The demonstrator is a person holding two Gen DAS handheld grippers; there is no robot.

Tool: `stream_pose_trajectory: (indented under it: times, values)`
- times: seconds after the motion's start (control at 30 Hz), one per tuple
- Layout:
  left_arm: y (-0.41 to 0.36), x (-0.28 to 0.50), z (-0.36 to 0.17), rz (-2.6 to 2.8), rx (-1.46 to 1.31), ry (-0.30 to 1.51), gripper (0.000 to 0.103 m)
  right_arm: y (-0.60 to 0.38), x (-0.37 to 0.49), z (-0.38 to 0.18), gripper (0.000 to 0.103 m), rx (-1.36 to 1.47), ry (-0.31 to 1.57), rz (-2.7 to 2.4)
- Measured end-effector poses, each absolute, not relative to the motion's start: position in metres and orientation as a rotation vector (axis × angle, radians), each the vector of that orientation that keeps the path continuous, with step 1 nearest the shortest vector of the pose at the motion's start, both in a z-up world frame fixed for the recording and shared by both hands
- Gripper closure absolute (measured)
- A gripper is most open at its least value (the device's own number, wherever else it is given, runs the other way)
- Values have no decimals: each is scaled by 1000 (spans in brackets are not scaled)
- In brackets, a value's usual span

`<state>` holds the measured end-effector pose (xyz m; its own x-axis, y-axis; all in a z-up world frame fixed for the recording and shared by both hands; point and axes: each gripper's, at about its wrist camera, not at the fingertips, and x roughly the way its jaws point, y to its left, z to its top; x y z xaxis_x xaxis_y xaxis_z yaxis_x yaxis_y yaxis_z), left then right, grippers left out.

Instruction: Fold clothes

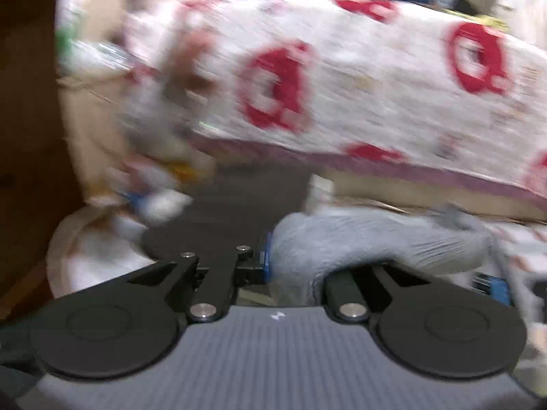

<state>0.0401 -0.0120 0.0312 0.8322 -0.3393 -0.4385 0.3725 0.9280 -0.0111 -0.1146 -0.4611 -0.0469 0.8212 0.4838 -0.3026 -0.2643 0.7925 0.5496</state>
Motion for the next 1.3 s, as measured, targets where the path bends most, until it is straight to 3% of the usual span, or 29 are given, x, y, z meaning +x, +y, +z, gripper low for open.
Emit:
stream_pose_trajectory:
  times: [0.27, 0.33, 0.4, 0.47, 0.57, 0.77, 0.97, 1.13, 1.23, 1.3]
  values:
    - [75, 123, 1, 46, -229, 400, 81, -532, -132, -102, 91, 382, 736, -16]
    - [78, 129, -7, 92, -241, 394, 79, -549, -138, -109, 84, 391, 778, -73]
    - [88, 132, -12, 133, -289, 400, 71, -563, -144, -115, 71, 376, 813, -128]
    - [104, 132, -16, 173, -368, 416, 63, -572, -148, -118, 69, 331, 840, -167]
    - [120, 133, -23, 179, -469, 451, 63, -582, -154, -121, 62, 300, 864, -195]
    - [115, 126, -8, 166, -374, 387, 60, -588, -157, -123, 47, 344, 829, -164]
    - [146, 139, -12, 198, -632, 385, 57, -571, -141, -131, 46, 268, 852, -145]
    - [112, 127, -30, 172, -432, 496, 53, -565, -131, -140, 45, 221, 870, -162]
    - [91, 120, -40, 155, -306, 560, 40, -563, -126, -143, 39, 217, 859, -200]
    - [60, 96, -44, 91, -183, 559, 38, -564, -124, -145, 38, 219, 836, -251]
